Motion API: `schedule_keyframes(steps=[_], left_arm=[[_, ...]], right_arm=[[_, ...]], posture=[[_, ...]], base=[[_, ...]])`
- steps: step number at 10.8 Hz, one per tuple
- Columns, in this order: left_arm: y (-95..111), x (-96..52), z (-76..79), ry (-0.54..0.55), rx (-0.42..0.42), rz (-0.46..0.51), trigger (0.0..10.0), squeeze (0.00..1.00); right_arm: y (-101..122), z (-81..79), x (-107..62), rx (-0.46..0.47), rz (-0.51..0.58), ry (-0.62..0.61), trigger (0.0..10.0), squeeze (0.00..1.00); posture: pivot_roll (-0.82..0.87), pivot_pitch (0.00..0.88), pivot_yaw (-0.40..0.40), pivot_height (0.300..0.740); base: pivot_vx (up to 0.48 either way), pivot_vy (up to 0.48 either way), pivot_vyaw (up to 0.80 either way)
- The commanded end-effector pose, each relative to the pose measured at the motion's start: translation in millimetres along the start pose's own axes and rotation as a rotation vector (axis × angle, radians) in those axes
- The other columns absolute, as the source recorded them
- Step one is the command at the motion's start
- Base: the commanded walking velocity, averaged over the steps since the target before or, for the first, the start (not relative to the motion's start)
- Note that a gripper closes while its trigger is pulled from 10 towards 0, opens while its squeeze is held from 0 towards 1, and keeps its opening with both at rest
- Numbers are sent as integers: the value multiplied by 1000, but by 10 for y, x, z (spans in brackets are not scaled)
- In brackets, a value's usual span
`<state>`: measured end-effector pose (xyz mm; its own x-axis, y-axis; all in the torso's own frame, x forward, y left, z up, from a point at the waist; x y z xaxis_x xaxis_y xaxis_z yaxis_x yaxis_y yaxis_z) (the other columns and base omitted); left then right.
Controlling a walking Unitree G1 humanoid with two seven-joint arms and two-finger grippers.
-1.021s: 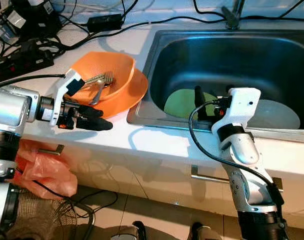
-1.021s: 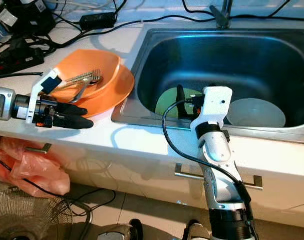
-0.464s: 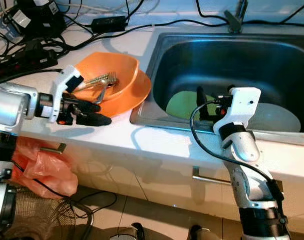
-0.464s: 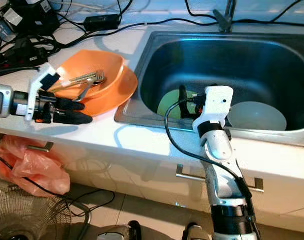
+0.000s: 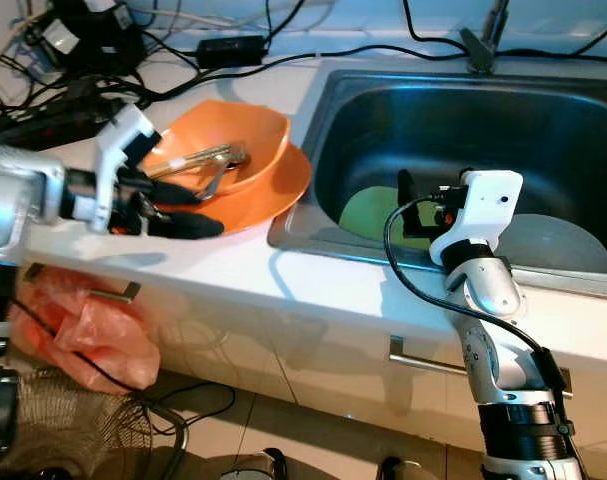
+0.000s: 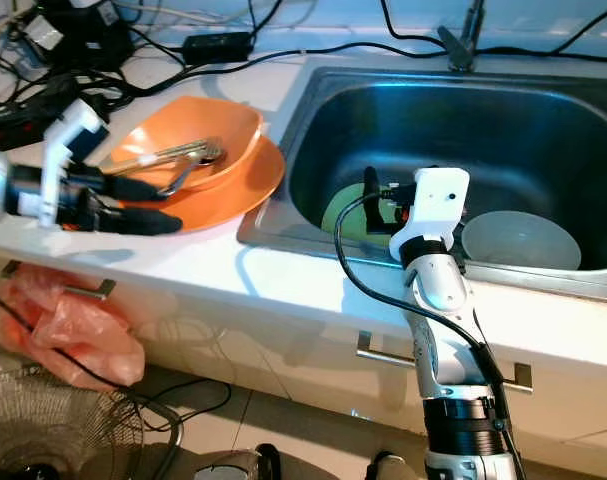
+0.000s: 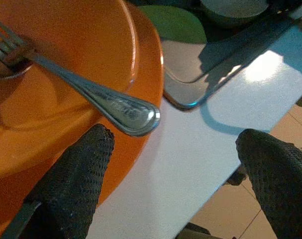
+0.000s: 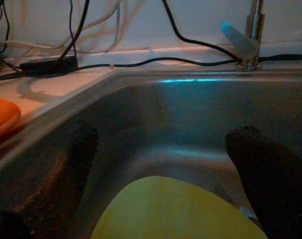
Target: Kitchen organization
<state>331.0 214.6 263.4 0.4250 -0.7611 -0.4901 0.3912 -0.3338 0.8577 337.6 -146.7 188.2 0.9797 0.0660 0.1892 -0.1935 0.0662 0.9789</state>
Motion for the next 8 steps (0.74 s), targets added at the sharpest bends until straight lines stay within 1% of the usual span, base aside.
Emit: schedule_keyframes(steps=[1, 2, 3, 4, 5, 6, 7, 8], left_arm=[[50, -81, 45, -3, 19, 17, 10000, 0], [95, -92, 93, -16, 42, 27, 10000, 0], [206, -114, 209, -46, 87, 66, 10000, 0], [277, -121, 274, -59, 123, 103, 10000, 0], [401, -116, 298, -31, 127, 198, 10000, 0], [441, -134, 354, -33, 126, 258, 10000, 0], [507, -142, 342, 29, 137, 342, 10000, 0], [592, -141, 301, 105, 137, 455, 10000, 0]], right_arm=[[-247, -12, -43, 13, -108, 6, 10000, 0], [-242, -7, -33, 11, -105, 8, 10000, 0], [-234, 1, -13, 8, -100, 10, 10000, 0], [-227, 5, 0, 6, -97, 12, 10000, 0], [-216, 11, 28, 1, -92, 16, 10000, 0], [-204, 24, 50, -4, -88, 24, 10000, 0], [-210, 33, 68, -14, -91, 37, 10000, 0], [-218, 41, 88, -25, -92, 40, 10000, 0]], posture=[[94, 107, 150, 740], [92, 101, 147, 740], [91, 98, 144, 740], [91, 95, 139, 740], [88, 87, 129, 740], [94, 83, 112, 740], [109, 78, 97, 740], [118, 72, 89, 740]], base=[[0, 0, 0], [0, 0, 0], [0, 0, 0], [0, 0, 0], [0, 0, 0], [0, 0, 0], [0, 0, 0], [0, 0, 0]])
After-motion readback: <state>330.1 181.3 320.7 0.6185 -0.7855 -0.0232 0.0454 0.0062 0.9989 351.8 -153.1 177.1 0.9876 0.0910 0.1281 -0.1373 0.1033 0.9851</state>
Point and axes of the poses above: a point about 5 cm out from each wrist's last joint towards the gripper, its own x axis pointing out of the wrist towards the gripper, its own y axis along the axis of the wrist's last joint, z = x × y, the point moved 2 cm from there along x, pointing out of the wrist towards the gripper, and after that the axes turned 5 degrees about -x, right-handed, at the moved point
